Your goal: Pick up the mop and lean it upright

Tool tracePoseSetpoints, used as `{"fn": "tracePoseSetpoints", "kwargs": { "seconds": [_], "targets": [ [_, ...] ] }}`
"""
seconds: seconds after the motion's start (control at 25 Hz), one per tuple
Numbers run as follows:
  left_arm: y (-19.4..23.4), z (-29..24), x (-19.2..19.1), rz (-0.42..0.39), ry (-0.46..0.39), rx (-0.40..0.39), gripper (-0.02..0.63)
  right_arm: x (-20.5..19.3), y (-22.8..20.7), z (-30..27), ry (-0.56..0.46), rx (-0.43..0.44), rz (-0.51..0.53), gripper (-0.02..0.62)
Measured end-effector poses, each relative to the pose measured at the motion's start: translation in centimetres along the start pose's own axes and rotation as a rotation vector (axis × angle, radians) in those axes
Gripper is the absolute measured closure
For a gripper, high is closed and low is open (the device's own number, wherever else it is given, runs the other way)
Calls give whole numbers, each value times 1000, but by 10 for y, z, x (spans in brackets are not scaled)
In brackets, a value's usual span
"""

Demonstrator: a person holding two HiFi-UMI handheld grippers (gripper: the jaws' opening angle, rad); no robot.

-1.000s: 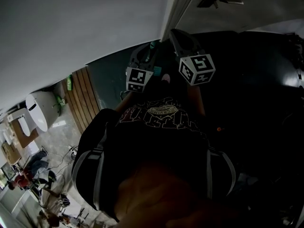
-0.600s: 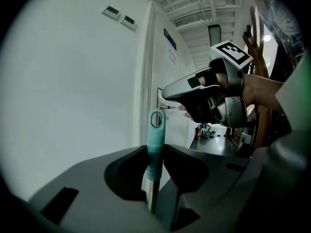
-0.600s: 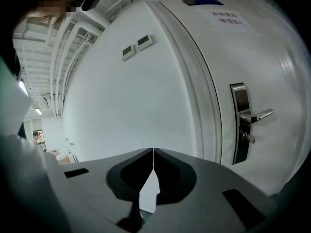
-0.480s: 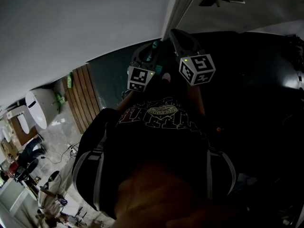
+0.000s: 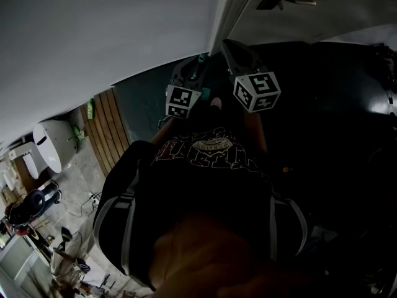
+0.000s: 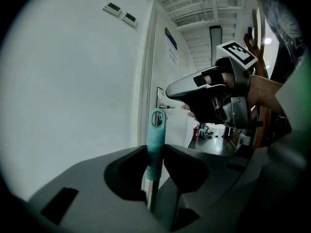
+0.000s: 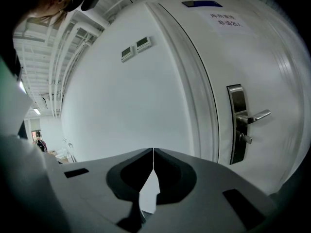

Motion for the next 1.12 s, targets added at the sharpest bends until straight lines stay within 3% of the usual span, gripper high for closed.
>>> {"fn": "tracePoseSetpoints", "kwargs": {
  "seconds": [0.48, 1.12],
  "targets": [
    [13, -21, 7, -5, 19, -18, 457, 1, -17, 13, -4, -63, -18, 575],
    [68, -88, 16, 4, 62, -51, 459, 2, -46, 21, -11, -176, -52, 575]
  ]
}}
Point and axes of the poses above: the fingertips, and each gripper's own axes: z backward along the fingers, y to its left, x out of its top, the point moved 10 cm from there along z, backward along the fingers, and after that the axes turned 15 degrees about -x, right-handed, at the moved point
